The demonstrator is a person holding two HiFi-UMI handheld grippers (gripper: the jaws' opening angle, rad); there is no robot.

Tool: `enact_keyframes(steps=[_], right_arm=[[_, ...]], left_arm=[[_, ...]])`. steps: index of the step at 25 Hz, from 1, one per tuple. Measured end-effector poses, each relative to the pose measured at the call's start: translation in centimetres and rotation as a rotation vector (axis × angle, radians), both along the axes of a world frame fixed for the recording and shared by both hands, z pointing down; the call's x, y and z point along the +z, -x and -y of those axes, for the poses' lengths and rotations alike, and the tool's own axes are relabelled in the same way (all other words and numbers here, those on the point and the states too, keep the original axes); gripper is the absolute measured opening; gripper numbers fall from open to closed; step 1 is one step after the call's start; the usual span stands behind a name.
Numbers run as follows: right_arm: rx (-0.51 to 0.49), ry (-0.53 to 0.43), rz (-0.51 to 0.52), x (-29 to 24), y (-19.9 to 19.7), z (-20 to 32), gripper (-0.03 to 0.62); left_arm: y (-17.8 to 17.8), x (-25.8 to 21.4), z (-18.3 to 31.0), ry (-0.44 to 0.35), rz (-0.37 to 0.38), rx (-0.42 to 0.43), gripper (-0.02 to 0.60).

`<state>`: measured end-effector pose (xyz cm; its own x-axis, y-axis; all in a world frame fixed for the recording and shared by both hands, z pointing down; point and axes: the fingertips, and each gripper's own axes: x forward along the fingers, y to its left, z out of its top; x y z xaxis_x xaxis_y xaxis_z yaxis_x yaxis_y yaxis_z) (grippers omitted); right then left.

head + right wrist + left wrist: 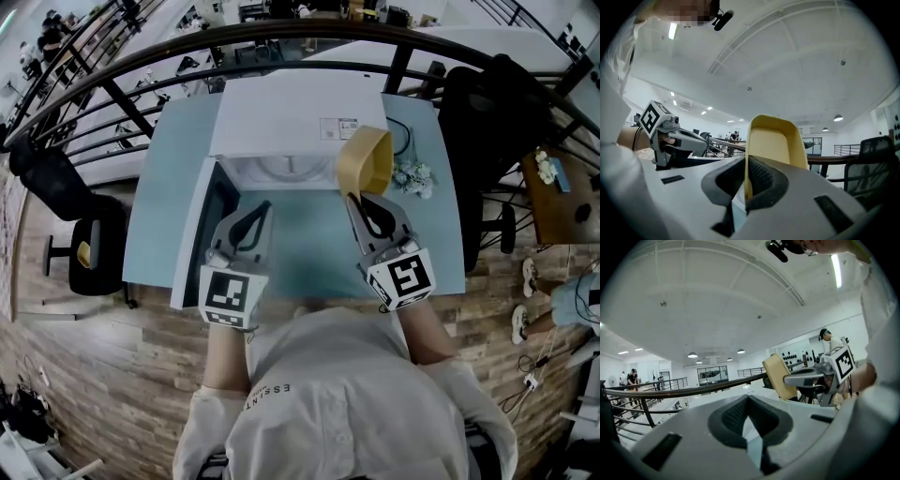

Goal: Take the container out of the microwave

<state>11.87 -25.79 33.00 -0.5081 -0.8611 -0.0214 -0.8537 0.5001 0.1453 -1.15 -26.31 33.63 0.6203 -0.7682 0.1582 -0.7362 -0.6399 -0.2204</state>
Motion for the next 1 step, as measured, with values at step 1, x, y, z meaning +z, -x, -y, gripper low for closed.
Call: enact_keyframes(steps=[1], right_arm=[[0.0,0.0,0.0,0.02,-0.01,0.05,0.023]], left_arm=[[-0.02,0.04,0.07,0.001,0.0,0.0,-0.006]])
